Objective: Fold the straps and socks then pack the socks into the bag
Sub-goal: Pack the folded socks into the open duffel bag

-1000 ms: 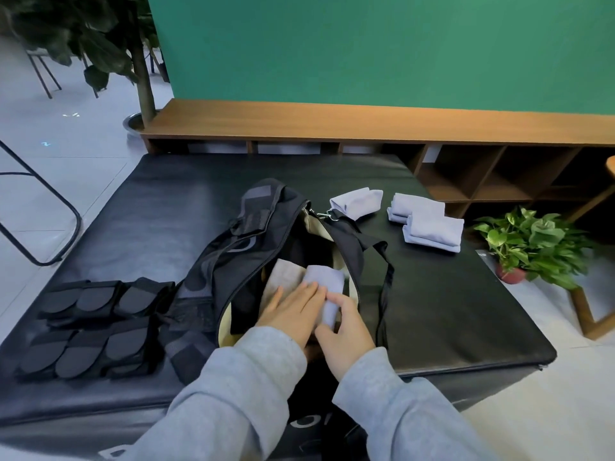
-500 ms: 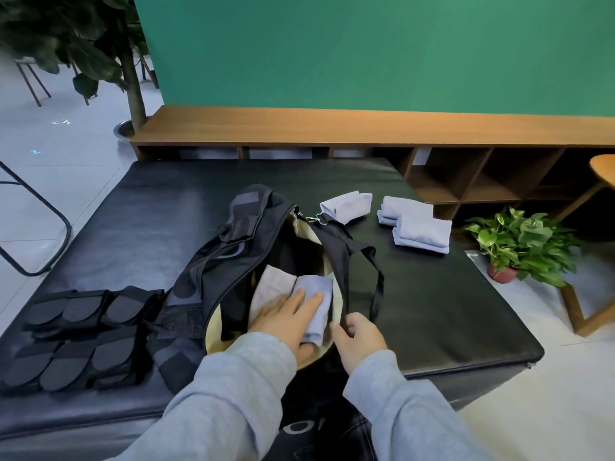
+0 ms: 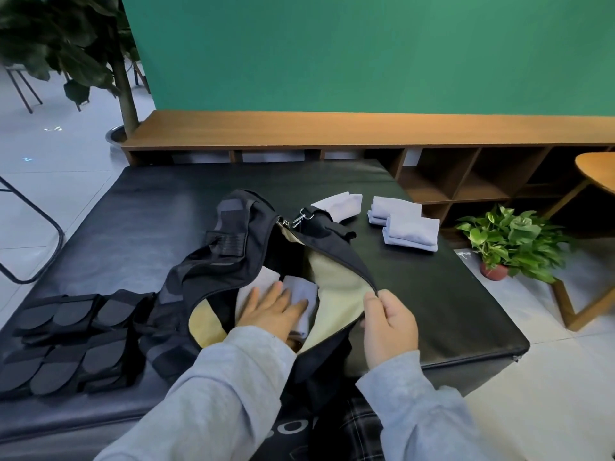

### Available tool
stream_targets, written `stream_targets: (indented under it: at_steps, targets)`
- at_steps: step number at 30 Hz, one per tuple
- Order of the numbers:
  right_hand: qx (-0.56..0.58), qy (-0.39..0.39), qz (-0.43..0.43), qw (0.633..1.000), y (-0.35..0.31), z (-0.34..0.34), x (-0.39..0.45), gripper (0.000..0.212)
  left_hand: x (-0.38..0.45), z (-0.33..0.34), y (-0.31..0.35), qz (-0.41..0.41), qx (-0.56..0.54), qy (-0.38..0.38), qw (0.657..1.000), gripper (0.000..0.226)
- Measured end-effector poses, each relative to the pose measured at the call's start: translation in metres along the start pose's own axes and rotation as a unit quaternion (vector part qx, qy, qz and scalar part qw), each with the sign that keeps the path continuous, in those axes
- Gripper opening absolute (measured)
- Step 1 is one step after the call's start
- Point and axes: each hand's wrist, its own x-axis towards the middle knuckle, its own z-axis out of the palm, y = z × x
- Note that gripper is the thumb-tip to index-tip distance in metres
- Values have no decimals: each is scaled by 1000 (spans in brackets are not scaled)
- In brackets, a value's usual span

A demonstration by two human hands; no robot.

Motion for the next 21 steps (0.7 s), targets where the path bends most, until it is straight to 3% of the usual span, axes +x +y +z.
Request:
stream_targets:
  at_steps: [5,12,21]
  targets:
    - [-19,-23,4,1000,4,3,1,38,-3,9,2,23,-31,19,999,79]
    - [-15,-2,2,1000,8,-2,0,38,7,7,-5,-27,-55,-25,998,81]
    - [-43,-16,11,999,23,-17,3,37,9,7,-4,-68,-71,45,994,78]
